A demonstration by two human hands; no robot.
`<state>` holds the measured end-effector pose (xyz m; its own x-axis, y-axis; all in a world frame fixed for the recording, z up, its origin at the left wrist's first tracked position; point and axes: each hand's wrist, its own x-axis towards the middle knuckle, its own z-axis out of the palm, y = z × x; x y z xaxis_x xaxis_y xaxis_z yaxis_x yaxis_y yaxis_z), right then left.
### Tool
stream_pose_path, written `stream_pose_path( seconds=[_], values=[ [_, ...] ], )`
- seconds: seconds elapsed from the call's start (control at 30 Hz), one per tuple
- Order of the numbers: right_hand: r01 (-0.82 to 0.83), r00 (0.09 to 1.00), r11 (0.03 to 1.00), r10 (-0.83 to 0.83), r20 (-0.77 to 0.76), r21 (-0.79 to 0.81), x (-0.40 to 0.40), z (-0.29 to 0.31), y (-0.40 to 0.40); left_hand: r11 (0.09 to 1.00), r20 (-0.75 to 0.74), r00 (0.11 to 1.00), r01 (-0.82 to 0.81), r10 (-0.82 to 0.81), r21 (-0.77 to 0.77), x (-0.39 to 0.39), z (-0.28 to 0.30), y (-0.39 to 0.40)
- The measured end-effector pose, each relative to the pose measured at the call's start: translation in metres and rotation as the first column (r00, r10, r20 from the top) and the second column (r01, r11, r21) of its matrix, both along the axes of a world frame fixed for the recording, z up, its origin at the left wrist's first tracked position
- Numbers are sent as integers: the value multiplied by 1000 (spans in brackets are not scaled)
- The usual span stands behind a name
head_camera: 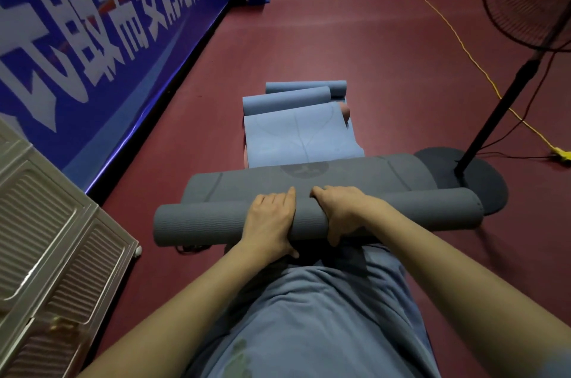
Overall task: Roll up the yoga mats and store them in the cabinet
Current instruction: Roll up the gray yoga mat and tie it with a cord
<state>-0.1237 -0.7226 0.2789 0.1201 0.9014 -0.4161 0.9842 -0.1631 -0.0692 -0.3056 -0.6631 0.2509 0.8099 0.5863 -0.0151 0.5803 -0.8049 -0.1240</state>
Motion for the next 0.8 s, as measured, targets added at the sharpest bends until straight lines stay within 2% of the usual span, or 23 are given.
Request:
stream_pose_path(
  seconds=[0.13,0.23,0.4,0.5,0.57,0.67,0.8],
  values=[
    [11,1000,997,-11,2,82,1,-7,-1,999,40,999,33,-32,-22,9,0,13],
    [-17,999,981,9,44,195,0,-10,-4,996,-39,998,52,-55,-72,19,13,29],
    [-48,989,895,-20,148,443,-8,-27,-11,942,-221,974,-36,-41,-333,41,42,59],
    [-47,985,842,-50,164,537,-6,-39,-14,875,-261,964,-87,-46,-476,53,53,73],
    [-66,979,801,-64,196,595,-5,-47,-14,854,-262,964,-93,-52,-512,57,54,76],
    [-56,969,788,-104,222,613,-4,-51,-9,878,-213,976,-70,-37,-473,55,45,75],
    [-44,974,842,-84,211,538,-5,-43,-1,953,-96,994,14,-46,-302,39,28,69]
  ],
)
